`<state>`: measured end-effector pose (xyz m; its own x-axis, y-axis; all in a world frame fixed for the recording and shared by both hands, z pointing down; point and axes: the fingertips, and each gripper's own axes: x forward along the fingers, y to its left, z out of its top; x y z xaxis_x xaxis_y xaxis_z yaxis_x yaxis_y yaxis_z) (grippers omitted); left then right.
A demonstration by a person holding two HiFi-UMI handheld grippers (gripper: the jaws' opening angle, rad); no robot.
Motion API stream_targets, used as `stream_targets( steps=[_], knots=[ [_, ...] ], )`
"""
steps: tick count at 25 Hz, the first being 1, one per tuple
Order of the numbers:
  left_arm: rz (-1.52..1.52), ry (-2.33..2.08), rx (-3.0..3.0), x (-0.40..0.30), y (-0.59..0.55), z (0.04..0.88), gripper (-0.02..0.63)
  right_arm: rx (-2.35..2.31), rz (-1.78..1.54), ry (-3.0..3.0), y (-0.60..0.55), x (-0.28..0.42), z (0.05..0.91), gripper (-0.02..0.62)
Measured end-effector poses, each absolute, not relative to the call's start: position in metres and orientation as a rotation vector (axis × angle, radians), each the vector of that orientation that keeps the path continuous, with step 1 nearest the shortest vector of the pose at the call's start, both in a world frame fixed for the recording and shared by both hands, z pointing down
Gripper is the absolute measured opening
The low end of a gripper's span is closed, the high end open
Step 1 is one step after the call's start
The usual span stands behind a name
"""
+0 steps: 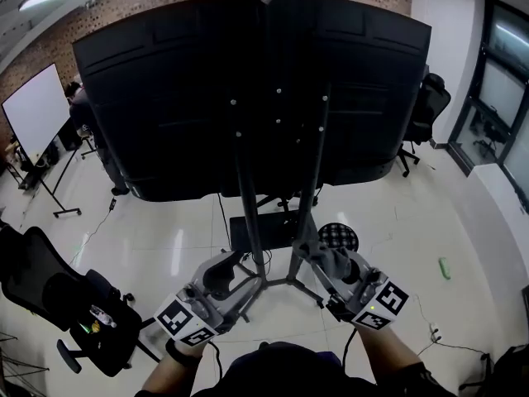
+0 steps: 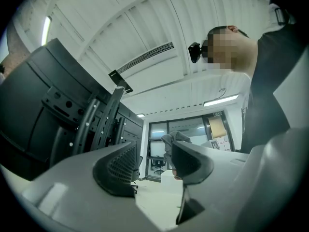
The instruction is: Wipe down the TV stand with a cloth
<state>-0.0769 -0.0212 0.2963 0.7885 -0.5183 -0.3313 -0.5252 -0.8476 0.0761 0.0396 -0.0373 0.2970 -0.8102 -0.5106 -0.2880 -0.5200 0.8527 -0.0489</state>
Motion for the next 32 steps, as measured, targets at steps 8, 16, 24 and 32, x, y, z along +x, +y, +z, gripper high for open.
stream_targets(
  steps=[8,16,24,32],
  knots=[
    [0.538,0.801,-2.942,-0.093,-0.074,0.278,0.252,-0.822,0.143,2.746,-0.104,0.015,0.263,0.034],
    [0.481,0.792,-2.887,-0.079,-0.122,0.243,0.252,-0.804,0.482,2.771,-0.17,0.006,0.18,0.033],
    [0.445,0.783,-2.79,-0.067,-0.173,0.171,0.253,-0.876,0.844,2.711,-0.233,0.014,0.082,0.038],
    [0.476,0.81,-2.703,-0.063,-0.216,0.099,0.253,-0.994,1.2,2.621,-0.289,0.009,-0.04,0.038]
  ],
)
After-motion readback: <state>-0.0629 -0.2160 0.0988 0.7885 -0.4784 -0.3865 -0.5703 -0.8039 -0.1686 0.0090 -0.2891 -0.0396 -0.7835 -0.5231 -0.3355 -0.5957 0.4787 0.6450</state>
